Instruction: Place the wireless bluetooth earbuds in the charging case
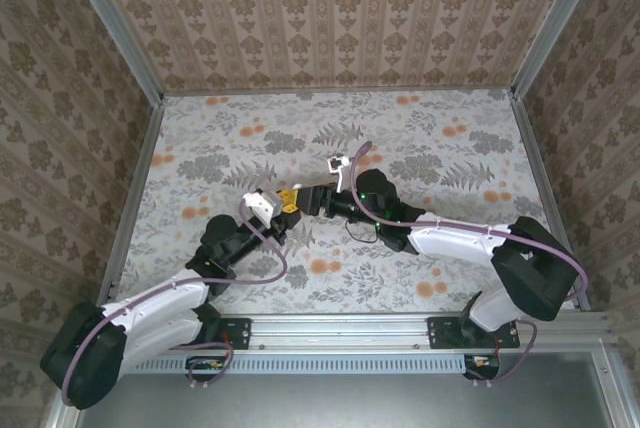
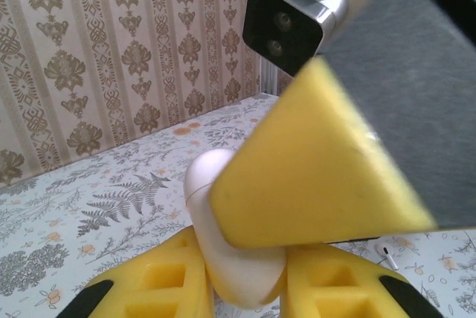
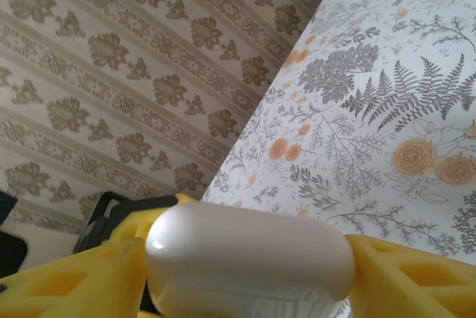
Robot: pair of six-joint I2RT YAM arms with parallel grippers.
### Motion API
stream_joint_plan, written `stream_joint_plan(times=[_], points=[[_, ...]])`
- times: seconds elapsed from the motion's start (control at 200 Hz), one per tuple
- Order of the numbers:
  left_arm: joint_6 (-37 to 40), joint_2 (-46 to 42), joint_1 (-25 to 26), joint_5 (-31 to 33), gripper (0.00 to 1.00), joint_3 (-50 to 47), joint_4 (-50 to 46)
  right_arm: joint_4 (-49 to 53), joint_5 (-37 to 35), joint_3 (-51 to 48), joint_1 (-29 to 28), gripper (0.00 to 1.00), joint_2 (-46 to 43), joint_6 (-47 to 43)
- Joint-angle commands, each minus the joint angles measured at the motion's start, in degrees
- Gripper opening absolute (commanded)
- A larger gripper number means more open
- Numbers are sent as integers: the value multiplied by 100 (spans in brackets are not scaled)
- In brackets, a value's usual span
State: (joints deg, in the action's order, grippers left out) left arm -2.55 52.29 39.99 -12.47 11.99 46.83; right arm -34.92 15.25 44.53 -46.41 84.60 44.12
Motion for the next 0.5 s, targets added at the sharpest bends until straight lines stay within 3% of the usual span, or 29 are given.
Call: stream_joint_plan(times=[0.0,0.495], points=[[-255,-105,-137,-337,19,155,17,314,-65,-50,-4,71,-444,-846],[-745,259,-417,-2303,16,493,363,1679,203,-478,798,74,-2347,-3114]])
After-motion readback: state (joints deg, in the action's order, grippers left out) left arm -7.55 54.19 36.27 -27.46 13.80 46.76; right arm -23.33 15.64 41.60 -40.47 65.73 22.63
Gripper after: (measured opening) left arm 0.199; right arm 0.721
